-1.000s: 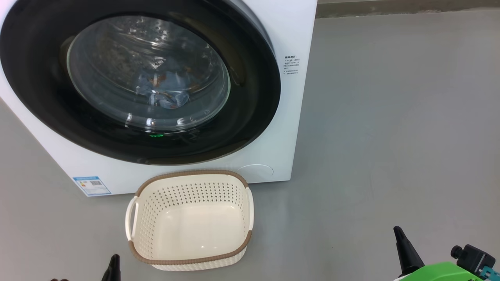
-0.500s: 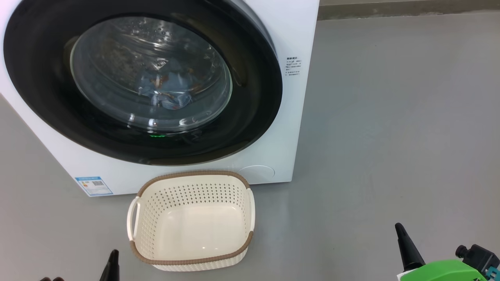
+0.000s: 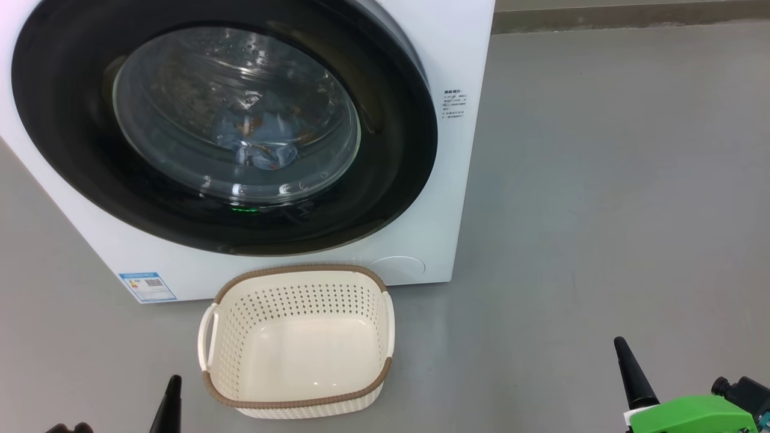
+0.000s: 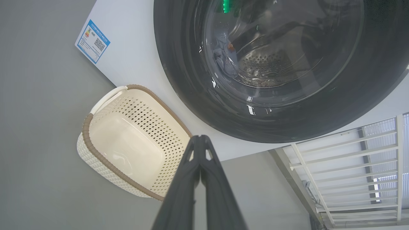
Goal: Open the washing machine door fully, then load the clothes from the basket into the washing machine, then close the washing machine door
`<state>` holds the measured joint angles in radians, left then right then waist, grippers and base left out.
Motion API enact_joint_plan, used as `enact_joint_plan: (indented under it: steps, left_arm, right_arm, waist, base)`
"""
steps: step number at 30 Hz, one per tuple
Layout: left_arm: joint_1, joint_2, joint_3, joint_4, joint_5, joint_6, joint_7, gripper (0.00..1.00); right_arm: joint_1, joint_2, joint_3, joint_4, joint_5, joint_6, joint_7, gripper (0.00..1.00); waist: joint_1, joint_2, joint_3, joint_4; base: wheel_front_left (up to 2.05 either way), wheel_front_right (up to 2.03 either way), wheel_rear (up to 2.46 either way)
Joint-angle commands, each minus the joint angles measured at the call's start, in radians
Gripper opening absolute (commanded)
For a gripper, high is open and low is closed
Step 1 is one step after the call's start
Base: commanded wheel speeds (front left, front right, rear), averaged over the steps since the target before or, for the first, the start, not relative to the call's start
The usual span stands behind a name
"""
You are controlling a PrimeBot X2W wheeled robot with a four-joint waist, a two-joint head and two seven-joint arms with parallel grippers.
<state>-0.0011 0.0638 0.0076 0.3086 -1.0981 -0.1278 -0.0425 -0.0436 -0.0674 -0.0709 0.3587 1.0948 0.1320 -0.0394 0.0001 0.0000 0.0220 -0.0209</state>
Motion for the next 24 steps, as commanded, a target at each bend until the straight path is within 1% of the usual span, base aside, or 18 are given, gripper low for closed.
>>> enact_joint_plan:
  steps: [1,24]
  left_arm:
    - [-0.044,0.01,0.028,-0.029,-0.025,-0.002,0.007,0.0]
    - [-0.072,0.001,0.062,-0.044,-0.239,-0.002,0.072,0.0]
  right_arm:
    - [-0.04,-0.005,0.009,-0.032,0.035,-0.001,0.006,0.0]
    - [-0.051,0.005,-0.014,-0.068,0.246,-0.001,0.071,0.0]
  waist:
    - [-0.0001,0.0,-0.001,0.001]
    - [-0.0001,0.0,-0.009,0.01]
  base:
    - [0.0,0.0,0.0]
    - [0.0,0.0,0.0]
